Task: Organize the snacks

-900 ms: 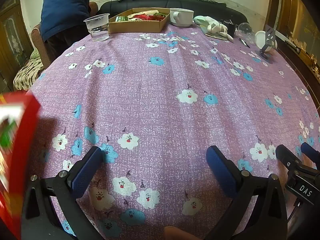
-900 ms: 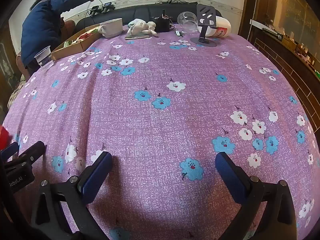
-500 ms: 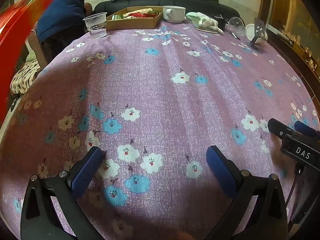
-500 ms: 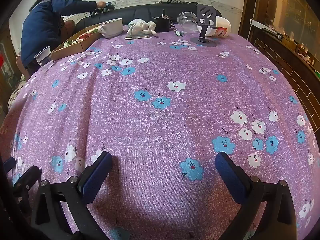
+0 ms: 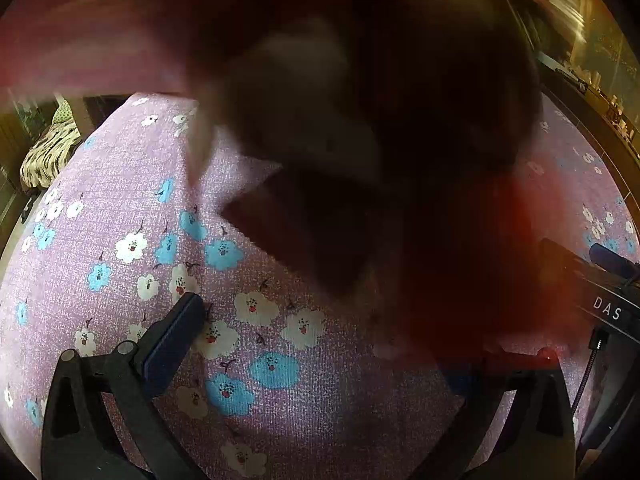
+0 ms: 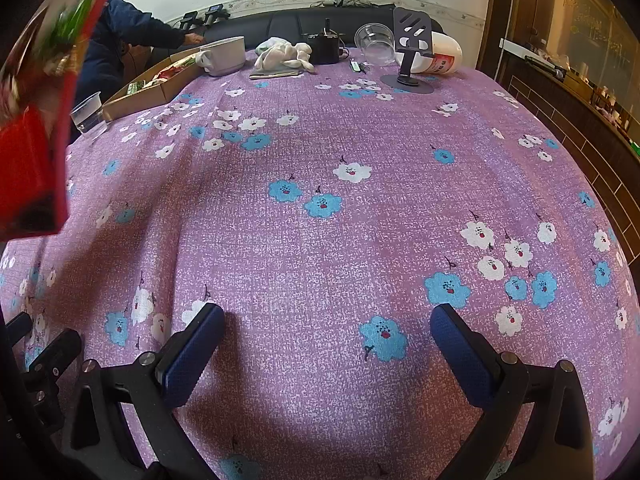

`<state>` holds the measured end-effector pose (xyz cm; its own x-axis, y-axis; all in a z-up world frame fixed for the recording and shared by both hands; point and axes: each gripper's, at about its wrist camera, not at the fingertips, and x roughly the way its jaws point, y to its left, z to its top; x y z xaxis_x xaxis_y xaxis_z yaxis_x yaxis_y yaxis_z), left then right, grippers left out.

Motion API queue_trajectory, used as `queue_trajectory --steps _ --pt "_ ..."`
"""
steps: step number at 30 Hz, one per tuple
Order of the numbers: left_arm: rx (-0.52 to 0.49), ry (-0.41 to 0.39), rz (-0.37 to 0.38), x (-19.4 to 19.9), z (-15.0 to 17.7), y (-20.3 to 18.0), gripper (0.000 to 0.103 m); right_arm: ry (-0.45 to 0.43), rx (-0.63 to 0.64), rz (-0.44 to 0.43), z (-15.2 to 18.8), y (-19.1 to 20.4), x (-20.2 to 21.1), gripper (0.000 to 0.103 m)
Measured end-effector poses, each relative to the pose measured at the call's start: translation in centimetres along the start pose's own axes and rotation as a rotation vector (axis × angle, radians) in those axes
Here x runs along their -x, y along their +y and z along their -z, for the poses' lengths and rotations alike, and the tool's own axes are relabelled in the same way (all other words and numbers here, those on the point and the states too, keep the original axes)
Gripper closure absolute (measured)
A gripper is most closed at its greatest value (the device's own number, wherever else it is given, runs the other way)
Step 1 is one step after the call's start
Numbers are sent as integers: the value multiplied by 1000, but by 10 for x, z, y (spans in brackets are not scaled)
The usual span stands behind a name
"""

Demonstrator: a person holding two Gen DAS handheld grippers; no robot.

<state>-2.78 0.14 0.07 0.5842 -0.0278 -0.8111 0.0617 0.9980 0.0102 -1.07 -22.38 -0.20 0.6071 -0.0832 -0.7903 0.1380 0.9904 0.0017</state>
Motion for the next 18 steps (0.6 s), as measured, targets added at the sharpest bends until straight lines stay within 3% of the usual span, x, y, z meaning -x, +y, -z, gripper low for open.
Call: queue_trajectory --steps 18 --pt "2 -2 2 1 1 1 0 0 0 0 -1 0 0 0"
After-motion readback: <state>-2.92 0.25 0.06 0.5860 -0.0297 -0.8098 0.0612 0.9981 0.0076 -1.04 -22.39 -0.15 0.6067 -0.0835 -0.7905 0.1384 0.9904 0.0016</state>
